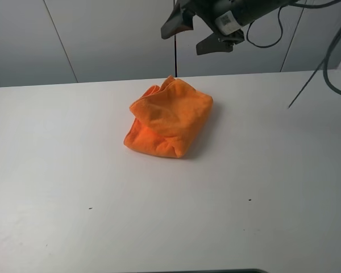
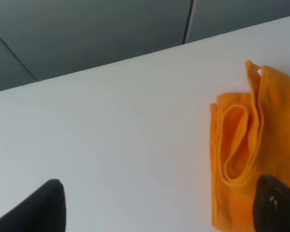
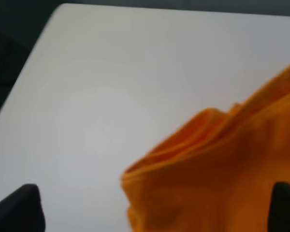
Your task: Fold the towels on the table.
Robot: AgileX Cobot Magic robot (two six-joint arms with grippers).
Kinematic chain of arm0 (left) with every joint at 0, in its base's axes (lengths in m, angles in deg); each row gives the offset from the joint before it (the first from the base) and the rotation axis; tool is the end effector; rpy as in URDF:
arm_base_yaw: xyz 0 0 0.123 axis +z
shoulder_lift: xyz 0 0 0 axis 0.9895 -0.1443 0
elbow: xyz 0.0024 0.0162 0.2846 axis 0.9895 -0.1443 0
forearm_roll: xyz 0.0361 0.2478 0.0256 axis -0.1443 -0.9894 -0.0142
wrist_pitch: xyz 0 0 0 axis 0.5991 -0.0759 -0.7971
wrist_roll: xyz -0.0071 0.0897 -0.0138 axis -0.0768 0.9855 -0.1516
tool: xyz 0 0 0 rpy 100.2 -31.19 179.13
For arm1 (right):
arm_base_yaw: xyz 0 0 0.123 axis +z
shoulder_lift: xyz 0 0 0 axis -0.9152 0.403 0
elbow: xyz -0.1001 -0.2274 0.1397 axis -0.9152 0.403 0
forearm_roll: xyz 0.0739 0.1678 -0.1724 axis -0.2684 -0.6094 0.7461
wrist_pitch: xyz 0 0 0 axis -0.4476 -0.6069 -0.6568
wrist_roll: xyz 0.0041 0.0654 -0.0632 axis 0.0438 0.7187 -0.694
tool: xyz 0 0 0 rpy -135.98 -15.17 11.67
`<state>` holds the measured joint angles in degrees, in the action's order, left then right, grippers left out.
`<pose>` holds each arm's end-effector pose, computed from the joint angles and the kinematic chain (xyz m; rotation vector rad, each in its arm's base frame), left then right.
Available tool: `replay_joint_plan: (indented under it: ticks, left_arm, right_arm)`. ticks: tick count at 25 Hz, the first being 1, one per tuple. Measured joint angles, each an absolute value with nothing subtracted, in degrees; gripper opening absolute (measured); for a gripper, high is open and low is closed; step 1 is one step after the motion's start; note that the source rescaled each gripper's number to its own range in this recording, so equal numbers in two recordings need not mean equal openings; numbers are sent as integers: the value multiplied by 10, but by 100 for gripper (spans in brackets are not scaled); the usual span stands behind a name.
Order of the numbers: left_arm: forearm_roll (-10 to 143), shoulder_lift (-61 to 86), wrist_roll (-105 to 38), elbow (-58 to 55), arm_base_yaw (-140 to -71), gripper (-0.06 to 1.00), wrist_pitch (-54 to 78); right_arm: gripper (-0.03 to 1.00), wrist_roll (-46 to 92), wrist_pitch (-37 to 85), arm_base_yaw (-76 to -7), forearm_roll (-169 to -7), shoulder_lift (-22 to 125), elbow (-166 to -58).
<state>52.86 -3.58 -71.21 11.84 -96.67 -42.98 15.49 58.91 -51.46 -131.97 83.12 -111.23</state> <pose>0.3255 -0.0870 0.3978 0.2472 2.4325 -0.1424 0.3735 0.1499 0.2611 -0.3174 2.4609 0.9131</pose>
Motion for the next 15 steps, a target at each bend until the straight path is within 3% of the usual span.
replay_joint_plan:
  ticks: [8,15]
  left_arm:
    - [657,20,-623,83,-854,100,-471]
    - [707,189,-597,-64,-841,100,-417]
  right_arm:
    - [100,324,614,-648,-1079,690,-1069]
    - [100,371,628,-662,-986,457,-962]
